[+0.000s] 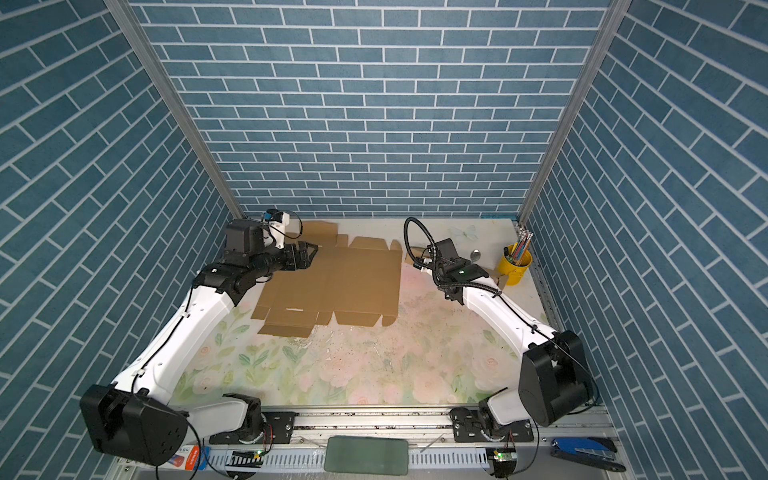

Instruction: Fold the paper box

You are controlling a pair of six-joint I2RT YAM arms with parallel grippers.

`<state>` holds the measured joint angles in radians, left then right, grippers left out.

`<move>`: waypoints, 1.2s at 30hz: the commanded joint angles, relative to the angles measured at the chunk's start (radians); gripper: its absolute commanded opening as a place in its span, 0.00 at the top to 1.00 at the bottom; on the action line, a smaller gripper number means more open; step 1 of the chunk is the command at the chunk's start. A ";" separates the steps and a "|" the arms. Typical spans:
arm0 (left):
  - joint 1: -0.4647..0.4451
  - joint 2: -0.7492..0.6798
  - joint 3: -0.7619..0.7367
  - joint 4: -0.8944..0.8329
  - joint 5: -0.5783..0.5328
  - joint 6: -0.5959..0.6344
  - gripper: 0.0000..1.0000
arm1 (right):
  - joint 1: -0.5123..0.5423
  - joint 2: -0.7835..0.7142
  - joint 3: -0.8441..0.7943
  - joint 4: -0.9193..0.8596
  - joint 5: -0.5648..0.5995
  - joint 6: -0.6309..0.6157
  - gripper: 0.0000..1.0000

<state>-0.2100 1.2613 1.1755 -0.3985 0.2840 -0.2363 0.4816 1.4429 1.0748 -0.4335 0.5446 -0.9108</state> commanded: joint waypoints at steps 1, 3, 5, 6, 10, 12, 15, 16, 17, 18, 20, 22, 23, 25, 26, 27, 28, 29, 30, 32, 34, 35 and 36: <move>-0.013 0.014 -0.023 0.022 -0.011 -0.009 0.11 | -0.020 0.031 -0.087 0.246 0.066 -0.126 0.79; -0.027 0.026 -0.029 0.026 -0.037 -0.005 0.11 | -0.020 0.055 -0.119 0.283 0.064 -0.121 0.77; -0.036 0.030 -0.033 0.034 -0.061 0.002 0.07 | -0.020 0.077 -0.157 0.307 0.060 -0.109 0.74; -0.037 0.029 -0.035 0.038 -0.073 0.002 0.05 | -0.020 0.084 -0.174 0.312 0.059 -0.104 0.73; -0.035 0.025 -0.032 0.056 -0.129 0.016 0.00 | -0.013 0.079 -0.224 0.266 0.023 -0.052 0.66; -0.014 0.034 -0.021 0.056 -0.106 -0.011 0.00 | -0.010 0.066 -0.227 0.197 -0.006 -0.020 0.58; 0.018 0.063 0.006 0.042 -0.057 -0.046 0.00 | -0.006 0.052 -0.230 0.109 -0.015 0.029 0.46; 0.018 0.071 0.016 0.036 -0.054 -0.040 0.00 | -0.005 0.050 -0.224 0.068 -0.021 0.047 0.44; 0.018 0.077 0.024 0.033 -0.050 -0.040 0.00 | -0.002 0.047 -0.221 0.036 -0.022 0.064 0.42; 0.017 0.080 0.030 0.032 -0.044 -0.037 0.01 | 0.001 0.043 -0.220 0.017 -0.020 0.073 0.41; 0.017 0.085 0.039 0.025 -0.039 -0.034 0.02 | 0.008 0.025 -0.217 -0.037 -0.026 0.103 0.39; 0.015 0.088 0.041 0.021 -0.035 -0.028 0.03 | 0.016 0.010 -0.211 -0.083 -0.029 0.132 0.37; 0.014 0.091 0.041 0.016 -0.036 -0.023 0.04 | 0.024 0.000 -0.211 -0.111 -0.037 0.149 0.36; 0.001 0.094 0.047 -0.002 -0.057 -0.003 0.04 | 0.036 -0.016 -0.212 -0.164 -0.060 0.178 0.36; -0.011 0.095 0.050 -0.015 -0.080 0.014 0.05 | 0.043 -0.024 -0.214 -0.191 -0.067 0.195 0.36; -0.024 0.096 0.050 -0.025 -0.098 0.027 0.05 | 0.049 -0.030 -0.215 -0.207 -0.067 0.209 0.36; -0.040 0.098 0.052 -0.031 -0.114 0.042 0.05 | 0.058 -0.039 -0.218 -0.220 -0.068 0.225 0.35; -0.056 0.099 0.051 -0.039 -0.130 0.051 0.04 | 0.068 -0.050 -0.224 -0.228 -0.068 0.238 0.35; -0.071 0.100 0.050 -0.043 -0.143 0.058 0.05 | 0.078 -0.060 -0.227 -0.235 -0.070 0.249 0.35; -0.106 0.108 0.049 -0.052 -0.176 0.072 0.05 | 0.106 -0.082 -0.236 -0.245 -0.084 0.277 0.34; -0.140 0.114 0.042 -0.053 -0.204 0.074 0.05 | 0.141 -0.088 -0.231 -0.267 -0.115 0.312 0.34; -0.157 0.117 0.033 -0.049 -0.213 0.071 0.05 | 0.154 -0.090 -0.231 -0.270 -0.133 0.326 0.34; -0.173 0.116 0.026 -0.045 -0.222 0.065 0.05 | 0.163 -0.090 -0.229 -0.271 -0.145 0.334 0.35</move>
<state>-0.3485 1.3689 1.2022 -0.4202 0.1165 -0.1898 0.6144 1.3617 0.8719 -0.6113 0.4931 -0.6456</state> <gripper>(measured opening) 0.949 0.656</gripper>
